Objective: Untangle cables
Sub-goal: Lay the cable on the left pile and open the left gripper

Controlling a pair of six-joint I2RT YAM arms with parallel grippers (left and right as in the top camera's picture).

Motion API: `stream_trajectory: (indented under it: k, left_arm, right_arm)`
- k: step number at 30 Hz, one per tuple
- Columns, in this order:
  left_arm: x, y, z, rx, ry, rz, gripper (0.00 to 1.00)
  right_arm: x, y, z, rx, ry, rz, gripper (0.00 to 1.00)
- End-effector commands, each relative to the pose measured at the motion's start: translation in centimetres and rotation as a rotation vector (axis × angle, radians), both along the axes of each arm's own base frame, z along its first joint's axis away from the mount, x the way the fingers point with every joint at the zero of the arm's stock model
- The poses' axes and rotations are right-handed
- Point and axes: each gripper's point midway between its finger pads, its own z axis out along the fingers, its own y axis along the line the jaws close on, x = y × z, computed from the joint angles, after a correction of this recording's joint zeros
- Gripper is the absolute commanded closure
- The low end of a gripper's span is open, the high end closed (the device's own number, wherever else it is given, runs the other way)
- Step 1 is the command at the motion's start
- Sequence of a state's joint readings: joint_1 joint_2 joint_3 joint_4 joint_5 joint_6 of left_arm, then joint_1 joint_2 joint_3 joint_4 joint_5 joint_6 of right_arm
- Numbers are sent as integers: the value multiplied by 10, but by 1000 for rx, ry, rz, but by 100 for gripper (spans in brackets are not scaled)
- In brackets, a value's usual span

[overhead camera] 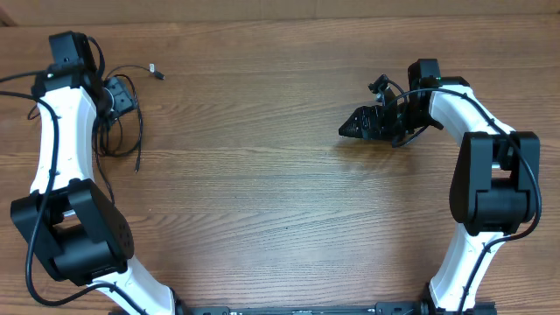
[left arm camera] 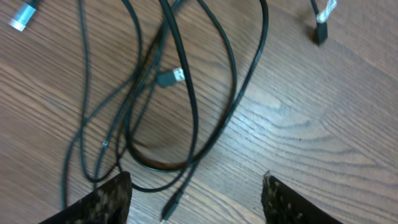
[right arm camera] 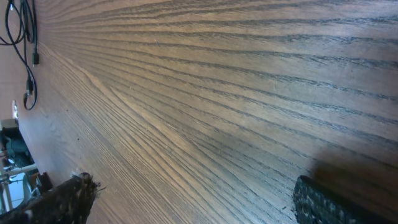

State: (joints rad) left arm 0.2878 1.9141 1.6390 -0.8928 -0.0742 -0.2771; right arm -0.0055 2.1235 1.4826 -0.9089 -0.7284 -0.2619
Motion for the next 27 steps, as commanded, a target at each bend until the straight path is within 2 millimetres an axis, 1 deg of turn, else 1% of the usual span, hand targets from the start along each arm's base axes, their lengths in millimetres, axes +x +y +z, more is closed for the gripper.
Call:
stream_trajectory:
  k: [1, 6, 8, 14, 18, 20, 22, 27]
  left_arm:
    - [-3, -13, -22, -64, 17, -36, 30]
    - [-10, -15, -46, -72, 32, -36, 30]
    - [-12, -19, -57, -90, 32, -44, 30]
    - [-16, -41, -87, -192, 0, -86, 27]
    - [-22, -43, -104, -192, 0, -94, 27]
    - [-23, -44, -110, -184, 3, -116, 26]
    - [-24, -44, -112, -179, 6, -129, 22]
    - [-22, -45, -112, -183, 1, -136, 8]
  right_arm:
    - [-2, 2, -5, 5, 14, 3, 0]
    - [-2, 2, -5, 5, 14, 3, 0]
    - [-2, 2, -5, 5, 14, 3, 0]
    - [-2, 2, -5, 5, 14, 3, 0]
    - [-2, 2, -5, 5, 14, 3, 0]
    - [-2, 2, -5, 5, 14, 3, 0]
    - [-2, 2, -5, 5, 14, 2, 0]
    - [-2, 2, -5, 5, 14, 2, 0]
